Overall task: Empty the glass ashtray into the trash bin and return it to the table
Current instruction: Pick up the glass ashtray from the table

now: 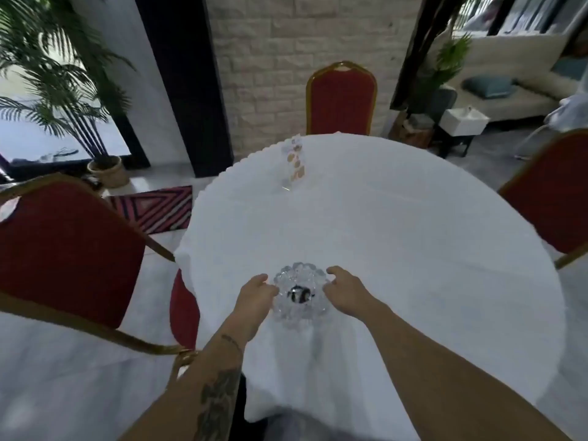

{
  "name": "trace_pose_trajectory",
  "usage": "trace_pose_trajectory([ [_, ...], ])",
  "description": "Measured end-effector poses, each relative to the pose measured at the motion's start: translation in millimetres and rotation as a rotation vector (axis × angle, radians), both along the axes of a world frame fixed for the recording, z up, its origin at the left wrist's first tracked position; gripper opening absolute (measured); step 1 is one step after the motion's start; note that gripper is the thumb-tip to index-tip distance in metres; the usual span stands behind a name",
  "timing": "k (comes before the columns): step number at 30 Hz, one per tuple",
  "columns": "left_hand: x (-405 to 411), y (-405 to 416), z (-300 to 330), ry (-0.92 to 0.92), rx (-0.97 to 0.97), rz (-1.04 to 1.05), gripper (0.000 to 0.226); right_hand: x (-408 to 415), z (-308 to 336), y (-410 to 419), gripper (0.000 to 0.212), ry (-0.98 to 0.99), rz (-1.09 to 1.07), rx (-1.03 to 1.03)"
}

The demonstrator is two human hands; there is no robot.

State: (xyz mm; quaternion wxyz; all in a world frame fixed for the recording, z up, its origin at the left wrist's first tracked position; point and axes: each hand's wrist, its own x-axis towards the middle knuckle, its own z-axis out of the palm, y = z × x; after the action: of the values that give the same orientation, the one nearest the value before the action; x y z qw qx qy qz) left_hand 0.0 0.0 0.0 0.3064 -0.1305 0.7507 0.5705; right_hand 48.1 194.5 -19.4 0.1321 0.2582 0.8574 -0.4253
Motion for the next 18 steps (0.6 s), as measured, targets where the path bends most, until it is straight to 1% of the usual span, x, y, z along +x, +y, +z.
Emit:
trace_pose_trajectory([
  [2,-3,8,-6,-0.021,0.034,0.013,0.056,-9,-4,3,0.054,-0.036,-0.001,-0.037],
  [5,-1,17,-16,-0.054,0.124,0.038,0.047,-16,-10,3,0.056,-0.092,-0.018,-0.097],
  [8,3,23,-24,0.010,0.083,0.045,0.050,-20,-13,0,0.058,-0.085,0.021,-0.034],
  [11,5,23,-29,0.120,0.037,0.036,0.054,-19,-15,-7,0.052,-0.046,0.061,0.005],
  [14,6,17,-27,0.171,-0.026,0.033,0.065,-15,-14,-15,0.047,-0.004,0.029,-0.077],
  [18,11,-6,-19,0.217,-0.065,-0.009,0.068,-9,-5,-32,0.050,0.034,-0.006,-0.180],
])
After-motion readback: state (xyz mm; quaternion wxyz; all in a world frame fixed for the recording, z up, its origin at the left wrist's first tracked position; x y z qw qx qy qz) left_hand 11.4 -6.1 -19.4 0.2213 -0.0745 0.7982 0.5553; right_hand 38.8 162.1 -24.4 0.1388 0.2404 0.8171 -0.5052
